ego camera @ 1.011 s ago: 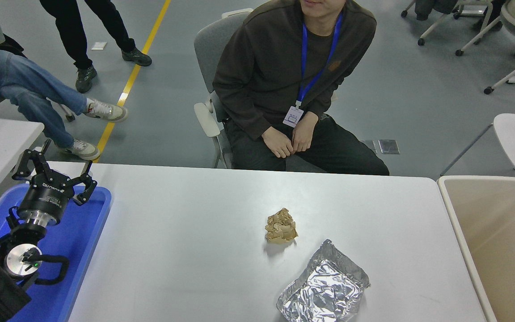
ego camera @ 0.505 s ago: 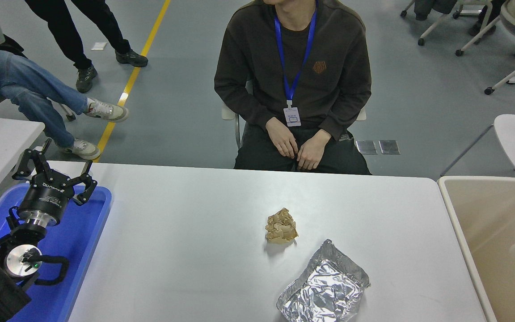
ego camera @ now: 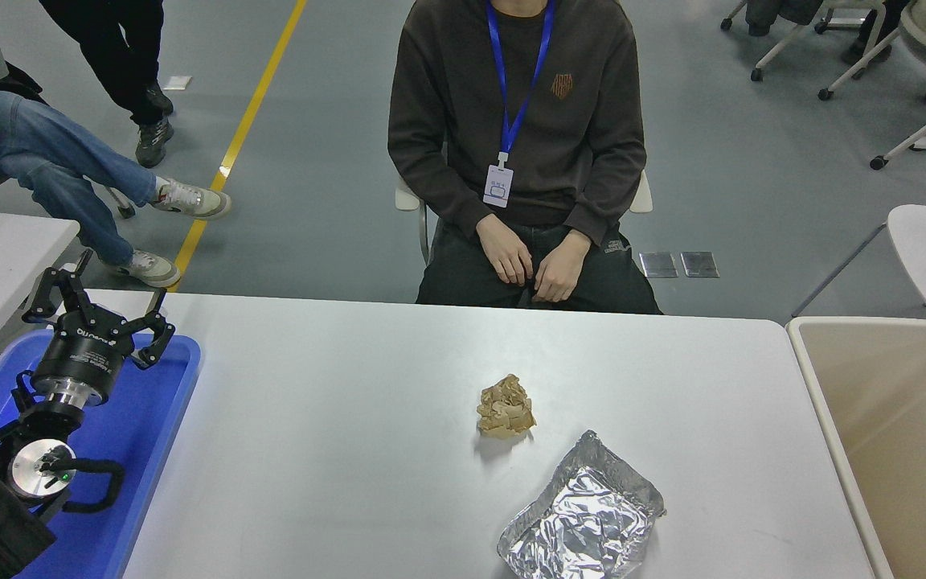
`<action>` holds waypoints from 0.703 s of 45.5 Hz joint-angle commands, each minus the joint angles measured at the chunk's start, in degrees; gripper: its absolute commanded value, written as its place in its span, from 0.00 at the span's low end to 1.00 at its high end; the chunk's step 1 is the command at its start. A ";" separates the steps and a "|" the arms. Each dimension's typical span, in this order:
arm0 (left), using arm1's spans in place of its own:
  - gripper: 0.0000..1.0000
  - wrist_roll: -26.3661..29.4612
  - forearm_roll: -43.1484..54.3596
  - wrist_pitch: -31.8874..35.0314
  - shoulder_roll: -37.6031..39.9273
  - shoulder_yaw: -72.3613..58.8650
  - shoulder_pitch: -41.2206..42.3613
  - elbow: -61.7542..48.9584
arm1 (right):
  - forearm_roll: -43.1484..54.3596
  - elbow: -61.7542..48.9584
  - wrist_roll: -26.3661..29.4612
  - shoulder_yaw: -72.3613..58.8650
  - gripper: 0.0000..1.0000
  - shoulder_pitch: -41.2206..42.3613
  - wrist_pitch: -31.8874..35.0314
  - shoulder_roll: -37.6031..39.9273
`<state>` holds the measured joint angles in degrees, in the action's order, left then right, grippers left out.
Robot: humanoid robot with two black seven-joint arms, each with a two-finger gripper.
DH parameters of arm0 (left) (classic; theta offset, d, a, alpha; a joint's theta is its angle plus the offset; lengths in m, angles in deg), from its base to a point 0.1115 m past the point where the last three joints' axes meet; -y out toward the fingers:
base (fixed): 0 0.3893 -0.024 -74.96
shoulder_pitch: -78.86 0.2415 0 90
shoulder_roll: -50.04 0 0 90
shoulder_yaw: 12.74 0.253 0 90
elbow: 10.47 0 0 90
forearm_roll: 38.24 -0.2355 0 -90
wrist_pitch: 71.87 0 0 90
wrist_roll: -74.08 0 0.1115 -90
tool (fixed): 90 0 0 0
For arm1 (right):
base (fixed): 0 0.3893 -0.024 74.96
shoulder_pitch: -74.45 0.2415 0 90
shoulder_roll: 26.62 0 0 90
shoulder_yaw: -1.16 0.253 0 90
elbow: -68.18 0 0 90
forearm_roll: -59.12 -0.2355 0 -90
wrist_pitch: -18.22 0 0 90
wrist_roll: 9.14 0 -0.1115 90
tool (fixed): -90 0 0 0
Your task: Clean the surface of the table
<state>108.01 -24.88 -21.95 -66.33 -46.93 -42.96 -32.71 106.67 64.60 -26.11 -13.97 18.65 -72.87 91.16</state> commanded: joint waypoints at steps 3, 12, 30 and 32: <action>1.00 0.00 0.00 0.00 0.00 0.00 0.00 0.00 | -0.70 -0.20 0.53 0.36 0.00 -0.02 -0.31 -1.06; 1.00 0.00 0.00 0.00 0.00 0.00 0.00 0.00 | -5.87 -0.12 0.44 -0.34 1.00 0.34 -0.31 -1.06; 1.00 0.00 0.00 0.00 0.00 0.00 0.00 0.00 | -7.73 -0.11 0.44 -0.25 1.00 0.16 -0.31 -1.15; 1.00 0.00 0.00 0.00 0.00 0.00 0.00 0.00 | -7.73 -0.11 0.44 -0.08 1.00 0.33 -0.31 -1.15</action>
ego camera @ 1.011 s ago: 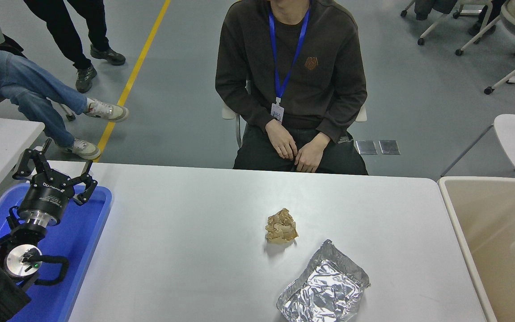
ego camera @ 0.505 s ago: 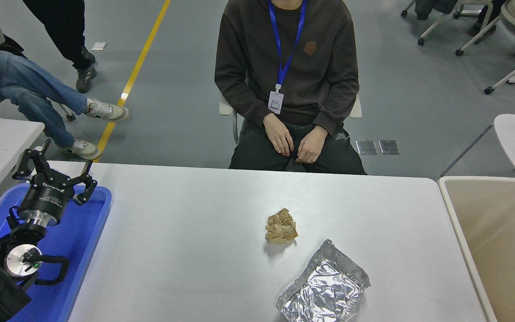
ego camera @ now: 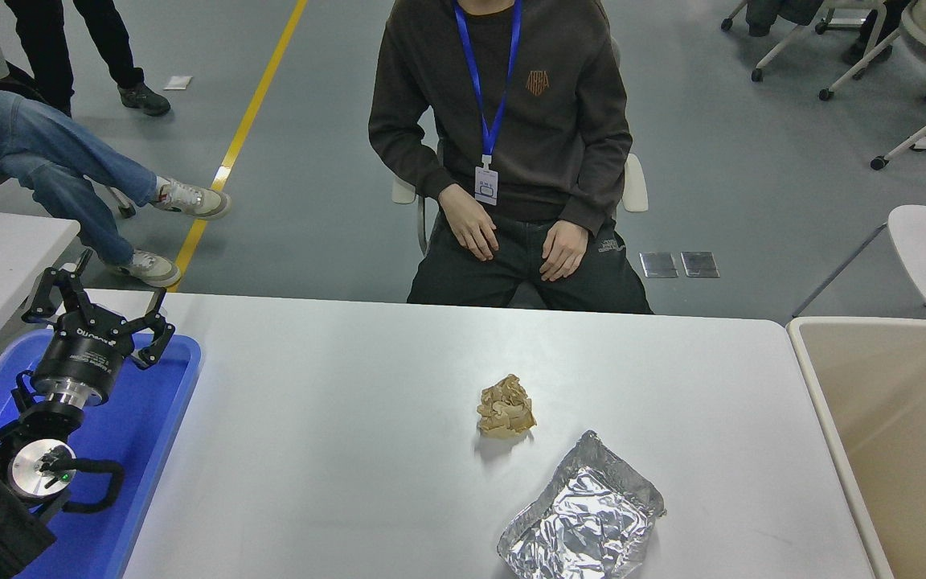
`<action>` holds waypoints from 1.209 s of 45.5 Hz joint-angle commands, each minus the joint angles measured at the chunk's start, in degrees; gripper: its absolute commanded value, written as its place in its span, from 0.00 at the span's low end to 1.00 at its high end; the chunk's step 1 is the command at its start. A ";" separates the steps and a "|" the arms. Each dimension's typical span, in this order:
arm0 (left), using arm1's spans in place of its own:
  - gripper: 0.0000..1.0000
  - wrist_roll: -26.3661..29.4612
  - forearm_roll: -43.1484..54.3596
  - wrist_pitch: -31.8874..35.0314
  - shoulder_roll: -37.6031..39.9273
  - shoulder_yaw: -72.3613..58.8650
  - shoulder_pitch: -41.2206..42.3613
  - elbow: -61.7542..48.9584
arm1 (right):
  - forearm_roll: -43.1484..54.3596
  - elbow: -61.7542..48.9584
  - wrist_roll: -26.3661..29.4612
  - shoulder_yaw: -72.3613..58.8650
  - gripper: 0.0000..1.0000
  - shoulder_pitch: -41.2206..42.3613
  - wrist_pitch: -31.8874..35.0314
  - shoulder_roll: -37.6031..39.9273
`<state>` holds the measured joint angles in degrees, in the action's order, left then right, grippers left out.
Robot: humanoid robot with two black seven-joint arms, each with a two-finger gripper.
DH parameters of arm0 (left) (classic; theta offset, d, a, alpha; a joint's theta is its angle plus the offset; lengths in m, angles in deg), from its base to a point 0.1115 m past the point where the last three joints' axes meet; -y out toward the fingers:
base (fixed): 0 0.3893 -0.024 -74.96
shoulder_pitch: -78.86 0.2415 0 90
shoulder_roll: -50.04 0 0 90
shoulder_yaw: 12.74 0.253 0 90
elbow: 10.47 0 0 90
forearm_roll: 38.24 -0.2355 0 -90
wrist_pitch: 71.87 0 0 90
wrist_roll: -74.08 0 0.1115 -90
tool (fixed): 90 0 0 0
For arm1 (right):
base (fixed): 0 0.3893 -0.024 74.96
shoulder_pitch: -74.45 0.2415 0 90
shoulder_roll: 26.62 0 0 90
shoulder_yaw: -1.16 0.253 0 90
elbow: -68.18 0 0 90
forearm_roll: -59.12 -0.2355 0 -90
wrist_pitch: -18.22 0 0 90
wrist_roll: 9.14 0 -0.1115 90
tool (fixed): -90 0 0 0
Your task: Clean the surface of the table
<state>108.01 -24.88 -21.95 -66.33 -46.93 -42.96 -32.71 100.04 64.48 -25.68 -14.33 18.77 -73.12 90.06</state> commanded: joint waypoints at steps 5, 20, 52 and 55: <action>1.00 0.00 0.00 0.00 0.00 0.00 0.00 0.00 | -1.19 -0.08 -0.08 0.20 1.00 0.31 -0.33 0.04; 1.00 0.00 0.00 0.00 0.00 0.00 0.00 0.00 | -12.26 -0.17 0.01 0.64 1.00 1.36 0.28 0.48; 1.00 0.00 0.00 0.00 0.00 0.00 0.00 0.00 | -30.64 6.68 0.10 28.30 1.00 2.86 3.62 5.13; 1.00 0.00 0.00 0.00 0.00 0.00 0.00 0.00 | -30.72 9.67 0.10 34.54 1.00 2.86 4.76 6.45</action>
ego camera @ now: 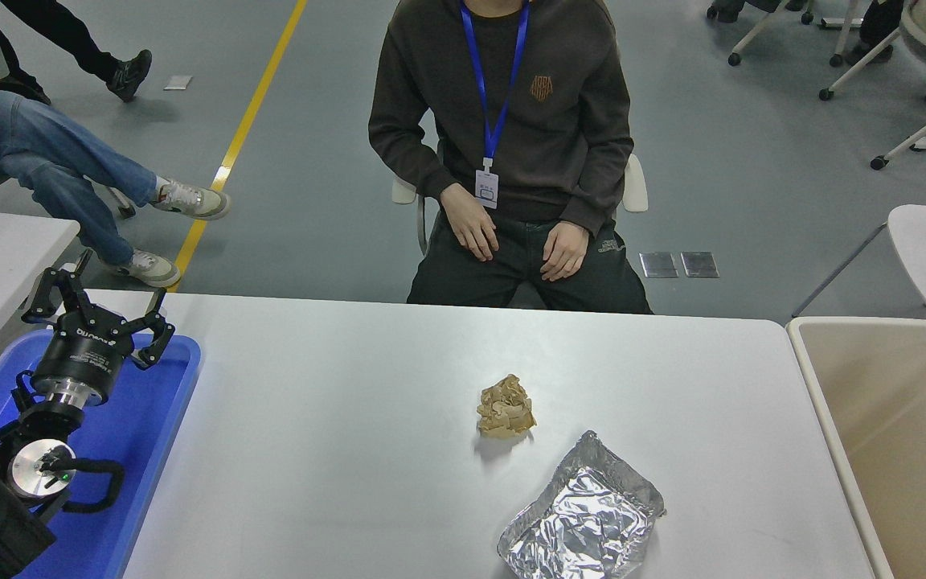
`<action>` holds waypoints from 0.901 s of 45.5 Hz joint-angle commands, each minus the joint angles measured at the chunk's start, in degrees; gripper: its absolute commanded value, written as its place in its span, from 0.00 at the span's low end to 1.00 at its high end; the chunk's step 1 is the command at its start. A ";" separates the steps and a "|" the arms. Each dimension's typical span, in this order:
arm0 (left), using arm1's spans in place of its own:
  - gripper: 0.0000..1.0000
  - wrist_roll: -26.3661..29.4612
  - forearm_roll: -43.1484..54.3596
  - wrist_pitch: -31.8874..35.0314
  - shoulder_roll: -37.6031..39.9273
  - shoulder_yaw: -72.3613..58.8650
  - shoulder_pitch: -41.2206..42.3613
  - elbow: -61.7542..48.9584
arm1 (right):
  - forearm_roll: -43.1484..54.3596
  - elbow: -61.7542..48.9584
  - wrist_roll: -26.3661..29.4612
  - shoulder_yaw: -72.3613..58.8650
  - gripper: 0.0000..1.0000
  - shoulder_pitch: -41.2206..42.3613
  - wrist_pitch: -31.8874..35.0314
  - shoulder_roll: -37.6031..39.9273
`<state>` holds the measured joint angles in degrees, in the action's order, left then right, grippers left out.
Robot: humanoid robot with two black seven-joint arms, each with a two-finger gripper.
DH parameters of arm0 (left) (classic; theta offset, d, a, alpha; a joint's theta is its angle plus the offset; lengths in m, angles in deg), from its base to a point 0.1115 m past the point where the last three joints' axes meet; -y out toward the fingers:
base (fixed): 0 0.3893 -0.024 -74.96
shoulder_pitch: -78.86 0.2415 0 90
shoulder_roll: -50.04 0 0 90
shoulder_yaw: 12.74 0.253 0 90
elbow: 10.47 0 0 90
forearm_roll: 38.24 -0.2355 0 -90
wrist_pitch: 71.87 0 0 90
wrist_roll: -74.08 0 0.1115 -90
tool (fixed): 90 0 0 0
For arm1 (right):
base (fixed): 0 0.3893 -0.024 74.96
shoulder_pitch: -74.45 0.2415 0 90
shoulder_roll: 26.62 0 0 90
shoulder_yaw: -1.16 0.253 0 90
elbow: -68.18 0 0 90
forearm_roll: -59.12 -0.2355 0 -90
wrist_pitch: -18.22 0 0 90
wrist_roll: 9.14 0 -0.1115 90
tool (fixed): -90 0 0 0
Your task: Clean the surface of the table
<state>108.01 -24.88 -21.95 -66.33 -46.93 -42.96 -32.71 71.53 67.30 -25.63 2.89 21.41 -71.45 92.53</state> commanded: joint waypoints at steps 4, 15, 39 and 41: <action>1.00 0.00 0.00 0.00 0.00 0.00 0.00 0.00 | -2.12 10.02 0.14 25.05 1.00 -0.31 3.53 4.95; 1.00 0.00 0.00 0.00 0.00 0.00 0.00 0.00 | -2.21 19.06 -0.04 40.26 1.00 -2.06 3.53 5.04; 1.00 0.00 0.00 0.00 0.00 0.00 0.00 0.00 | -1.42 43.42 -0.21 48.62 1.00 -10.07 3.62 4.69; 1.00 0.00 0.00 0.00 0.00 0.00 0.00 0.00 | -1.42 44.65 -0.04 48.80 1.00 -10.24 3.71 4.51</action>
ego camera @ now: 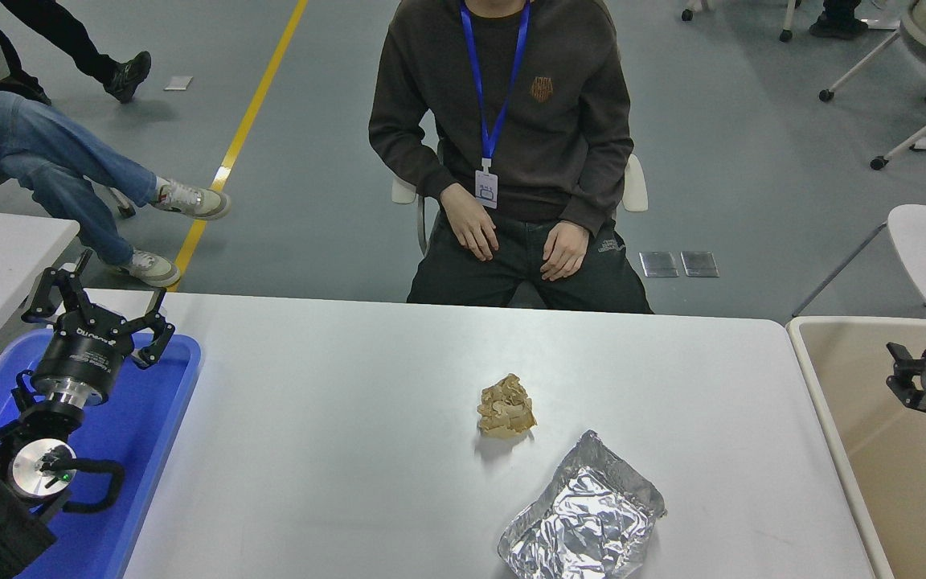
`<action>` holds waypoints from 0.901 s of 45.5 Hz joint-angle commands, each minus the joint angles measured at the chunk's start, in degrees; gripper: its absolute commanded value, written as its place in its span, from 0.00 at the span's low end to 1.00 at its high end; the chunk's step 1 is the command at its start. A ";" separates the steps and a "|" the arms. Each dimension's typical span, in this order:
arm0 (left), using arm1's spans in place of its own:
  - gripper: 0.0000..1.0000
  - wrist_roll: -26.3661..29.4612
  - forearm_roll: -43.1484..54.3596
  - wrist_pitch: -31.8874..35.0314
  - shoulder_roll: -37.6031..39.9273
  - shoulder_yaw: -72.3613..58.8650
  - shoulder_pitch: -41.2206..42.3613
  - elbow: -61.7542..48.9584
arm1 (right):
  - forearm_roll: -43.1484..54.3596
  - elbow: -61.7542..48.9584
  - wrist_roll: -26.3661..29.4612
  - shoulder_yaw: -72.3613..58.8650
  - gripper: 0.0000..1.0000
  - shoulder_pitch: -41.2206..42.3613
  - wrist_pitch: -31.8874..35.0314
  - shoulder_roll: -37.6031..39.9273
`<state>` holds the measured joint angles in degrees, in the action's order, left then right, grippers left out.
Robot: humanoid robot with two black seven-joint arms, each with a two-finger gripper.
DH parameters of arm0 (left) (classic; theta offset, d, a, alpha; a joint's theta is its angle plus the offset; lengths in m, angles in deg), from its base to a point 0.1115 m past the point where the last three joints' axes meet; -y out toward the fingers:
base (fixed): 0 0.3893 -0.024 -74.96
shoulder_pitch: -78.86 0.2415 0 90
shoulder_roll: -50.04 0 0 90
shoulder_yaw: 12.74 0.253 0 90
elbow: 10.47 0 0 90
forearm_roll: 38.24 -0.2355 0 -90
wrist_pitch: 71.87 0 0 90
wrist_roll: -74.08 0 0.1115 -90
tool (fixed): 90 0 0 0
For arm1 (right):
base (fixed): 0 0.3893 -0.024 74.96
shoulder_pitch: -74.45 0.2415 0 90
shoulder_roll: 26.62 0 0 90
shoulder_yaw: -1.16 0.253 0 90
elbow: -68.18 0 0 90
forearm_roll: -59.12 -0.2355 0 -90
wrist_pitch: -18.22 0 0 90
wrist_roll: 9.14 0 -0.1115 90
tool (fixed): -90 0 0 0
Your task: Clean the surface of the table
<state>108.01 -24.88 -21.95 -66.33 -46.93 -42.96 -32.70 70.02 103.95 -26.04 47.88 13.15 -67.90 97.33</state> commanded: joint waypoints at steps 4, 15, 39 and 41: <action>1.00 0.00 0.00 0.00 0.00 0.00 0.00 0.00 | 0.18 10.46 0.03 4.17 1.00 -2.51 0.77 -0.99; 1.00 0.00 0.00 0.00 0.00 0.00 0.00 0.00 | 0.53 11.69 -0.24 4.35 1.00 -2.52 5.61 -7.49; 1.00 0.00 0.00 0.00 0.00 0.00 0.00 0.00 | 0.53 8.88 0.29 -6.20 1.00 1.35 4.64 -8.02; 1.00 0.00 0.00 0.00 0.00 0.00 0.00 0.00 | 0.44 8.53 0.20 -6.03 1.00 1.44 4.64 -8.02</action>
<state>108.01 -24.88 -21.95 -66.33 -46.93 -42.96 -32.71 70.64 114.14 -25.82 44.37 12.82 -63.00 89.95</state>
